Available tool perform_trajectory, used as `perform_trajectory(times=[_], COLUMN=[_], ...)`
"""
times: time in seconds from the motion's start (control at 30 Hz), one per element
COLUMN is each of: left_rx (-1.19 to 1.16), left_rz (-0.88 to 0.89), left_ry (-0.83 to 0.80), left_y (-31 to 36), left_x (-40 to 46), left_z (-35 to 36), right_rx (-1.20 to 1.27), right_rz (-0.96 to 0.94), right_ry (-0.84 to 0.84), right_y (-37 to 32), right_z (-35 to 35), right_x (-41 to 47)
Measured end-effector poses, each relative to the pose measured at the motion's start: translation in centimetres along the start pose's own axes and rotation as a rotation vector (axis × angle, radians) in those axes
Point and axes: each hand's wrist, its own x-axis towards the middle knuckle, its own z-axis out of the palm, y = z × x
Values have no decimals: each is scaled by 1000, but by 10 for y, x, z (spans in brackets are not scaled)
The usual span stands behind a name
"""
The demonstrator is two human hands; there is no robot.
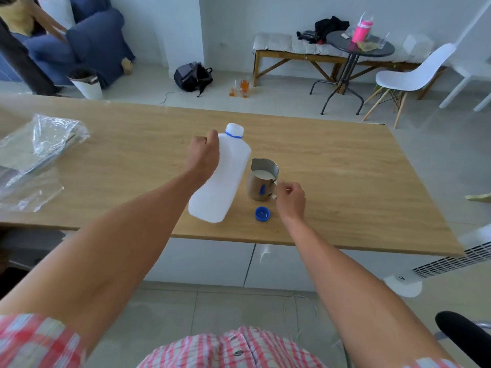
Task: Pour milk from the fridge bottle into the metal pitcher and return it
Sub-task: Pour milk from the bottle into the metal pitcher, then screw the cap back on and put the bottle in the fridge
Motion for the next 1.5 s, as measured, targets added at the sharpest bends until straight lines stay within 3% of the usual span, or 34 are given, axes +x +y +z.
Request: perform_trajectory(times=[0.13, 0.33, 0.47, 0.67, 0.8, 0.97, 1.13, 1.5], left_rx=[-84, -222, -262, -217, -230, -245, -279, -276], left_rz=[47, 43, 21, 57, 22, 30, 24, 3], left_ry=[85, 96, 127, 107, 52, 51, 49, 34], left_y=[-13, -31, -37, -41, -43, -43, -44, -47], left_x=[-13, -23, -30, -37, -36, -38, -38, -31], left_z=[-2, -1, -2, -3, -7, -7, -8, -8], right_rx=[-82, -322, -490, -345, -67, 5, -219, -724], right_rz=[13, -70, -147, -151, -259, -555, -770, -920], right_ry=[47, -188, -197, -219, -181, -136, -263, -606], right_y=[26, 60, 59, 48, 12, -67, -127, -209], right_z=[1, 9, 19, 21, 13, -2, -4, 10], right_x=[-27, -45, -43, -50, -66, -60, -44, -26])
